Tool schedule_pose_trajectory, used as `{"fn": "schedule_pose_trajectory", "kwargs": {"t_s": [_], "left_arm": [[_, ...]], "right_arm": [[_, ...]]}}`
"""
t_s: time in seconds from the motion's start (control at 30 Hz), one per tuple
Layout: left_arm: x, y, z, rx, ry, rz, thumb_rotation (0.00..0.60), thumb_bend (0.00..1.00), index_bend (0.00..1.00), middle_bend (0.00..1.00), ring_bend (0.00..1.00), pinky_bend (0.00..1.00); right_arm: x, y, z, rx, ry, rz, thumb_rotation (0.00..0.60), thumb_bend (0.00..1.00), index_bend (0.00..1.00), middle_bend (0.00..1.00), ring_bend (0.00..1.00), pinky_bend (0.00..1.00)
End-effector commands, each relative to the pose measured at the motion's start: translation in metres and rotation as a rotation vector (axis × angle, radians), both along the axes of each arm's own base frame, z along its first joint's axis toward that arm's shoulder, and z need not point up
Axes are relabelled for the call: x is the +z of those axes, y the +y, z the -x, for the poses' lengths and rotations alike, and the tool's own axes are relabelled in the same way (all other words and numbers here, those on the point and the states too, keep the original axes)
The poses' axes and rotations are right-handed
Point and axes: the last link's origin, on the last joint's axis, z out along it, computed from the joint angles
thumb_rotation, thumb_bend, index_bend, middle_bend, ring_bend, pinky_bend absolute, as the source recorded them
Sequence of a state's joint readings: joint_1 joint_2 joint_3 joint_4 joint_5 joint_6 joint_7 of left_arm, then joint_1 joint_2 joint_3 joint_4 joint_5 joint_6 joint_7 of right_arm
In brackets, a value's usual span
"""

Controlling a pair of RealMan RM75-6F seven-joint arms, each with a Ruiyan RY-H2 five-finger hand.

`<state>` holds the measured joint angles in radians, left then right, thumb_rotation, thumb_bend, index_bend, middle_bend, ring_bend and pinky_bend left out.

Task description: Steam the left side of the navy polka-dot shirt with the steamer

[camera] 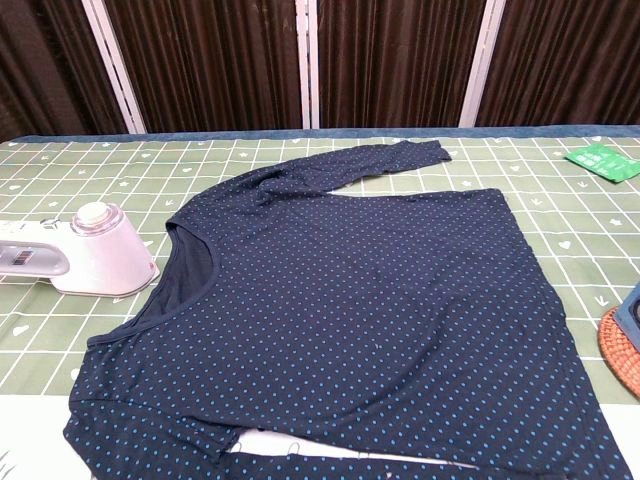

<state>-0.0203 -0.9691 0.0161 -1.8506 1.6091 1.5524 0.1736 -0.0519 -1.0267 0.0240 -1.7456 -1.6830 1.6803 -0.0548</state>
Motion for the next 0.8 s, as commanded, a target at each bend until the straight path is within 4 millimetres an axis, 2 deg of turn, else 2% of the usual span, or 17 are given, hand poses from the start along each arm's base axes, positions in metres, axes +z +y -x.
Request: {"fn": "schedule_pose_trajectory", "kwargs": {"t_s": [0.03,0.23,0.33,0.5,0.63,0.73,0.8], "left_arm": [[0.0,0.0,0.0,0.001,-0.002,0.0,0.6,0.0,0.0,0.0,0.0,0.0],[-0.003,0.004,0.003,0.004,0.003,0.016,0.6,0.0,0.0,0.0,0.0,0.0],[-0.01,0.015,0.006,0.004,0.006,0.04,0.6,0.0,0.0,0.0,0.0,0.0],[-0.031,0.051,0.013,0.0,-0.036,0.098,0.6,0.0,0.0,0.0,0.0,0.0],[-0.052,0.089,0.017,-0.022,-0.017,0.144,0.6,0.0,0.0,0.0,0.0,0.0],[-0.071,0.11,0.019,-0.024,0.005,0.186,0.6,0.05,0.0,0.0,0.0,0.0],[-0.08,0.119,0.018,-0.025,0.018,0.21,0.6,0.13,0.0,0.0,0.0,0.0]], "right_arm": [[0.0,0.0,0.0,-0.001,-0.002,-0.003,0.6,0.0,0.0,0.0,0.0,0.0],[0.001,0.0,0.001,-0.004,-0.007,-0.007,0.6,0.0,0.0,0.0,0.0,0.0],[0.001,0.0,0.0,-0.001,-0.014,-0.007,0.6,0.0,0.0,0.0,0.0,0.0],[-0.002,-0.002,0.0,-0.006,-0.012,-0.023,0.6,0.0,0.0,0.0,0.0,0.0],[-0.005,-0.006,0.001,-0.019,-0.006,-0.036,0.6,0.0,0.0,0.0,0.0,0.0],[-0.007,-0.008,0.003,-0.032,-0.001,-0.043,0.6,0.0,0.0,0.0,0.0,0.0],[-0.007,-0.01,0.004,-0.039,0.0,-0.046,0.6,0.0,0.0,0.0,0.0,0.0]]}}
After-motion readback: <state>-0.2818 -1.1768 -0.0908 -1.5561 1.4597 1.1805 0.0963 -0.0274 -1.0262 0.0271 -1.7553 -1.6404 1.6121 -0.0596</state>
